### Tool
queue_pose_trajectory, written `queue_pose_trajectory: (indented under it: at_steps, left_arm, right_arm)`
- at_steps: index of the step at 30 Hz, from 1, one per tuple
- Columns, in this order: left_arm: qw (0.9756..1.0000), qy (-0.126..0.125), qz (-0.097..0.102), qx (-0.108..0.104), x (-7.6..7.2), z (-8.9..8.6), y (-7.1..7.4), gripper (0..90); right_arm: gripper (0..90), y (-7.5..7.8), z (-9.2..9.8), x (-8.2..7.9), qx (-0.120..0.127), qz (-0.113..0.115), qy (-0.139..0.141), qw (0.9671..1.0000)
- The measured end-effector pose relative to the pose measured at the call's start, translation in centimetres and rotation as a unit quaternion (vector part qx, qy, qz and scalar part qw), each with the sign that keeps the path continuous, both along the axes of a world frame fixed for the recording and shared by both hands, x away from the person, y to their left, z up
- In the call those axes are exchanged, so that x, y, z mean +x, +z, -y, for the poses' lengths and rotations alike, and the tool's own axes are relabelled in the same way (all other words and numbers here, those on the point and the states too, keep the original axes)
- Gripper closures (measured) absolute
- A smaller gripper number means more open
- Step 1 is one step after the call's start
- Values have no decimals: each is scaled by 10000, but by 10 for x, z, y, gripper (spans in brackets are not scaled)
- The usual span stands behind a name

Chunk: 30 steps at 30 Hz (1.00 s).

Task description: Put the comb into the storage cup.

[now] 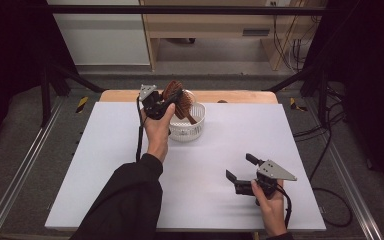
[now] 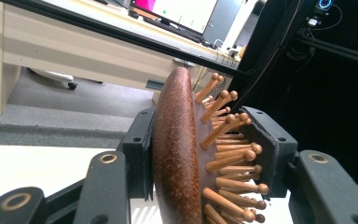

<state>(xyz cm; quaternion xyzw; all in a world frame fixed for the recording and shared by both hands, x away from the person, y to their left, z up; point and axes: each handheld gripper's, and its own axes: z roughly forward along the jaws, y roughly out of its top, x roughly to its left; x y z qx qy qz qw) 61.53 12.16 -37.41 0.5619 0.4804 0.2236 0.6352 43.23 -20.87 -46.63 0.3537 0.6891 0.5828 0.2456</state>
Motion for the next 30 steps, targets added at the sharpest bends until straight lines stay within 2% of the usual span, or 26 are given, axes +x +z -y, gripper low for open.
queue_pose_trajectory:
  at_steps: [30]
  left_arm:
    - [9999,-52,-149,-17,8,-18,-8,473]
  right_arm:
    - [51,0,0,0,1,2,-7,10000]
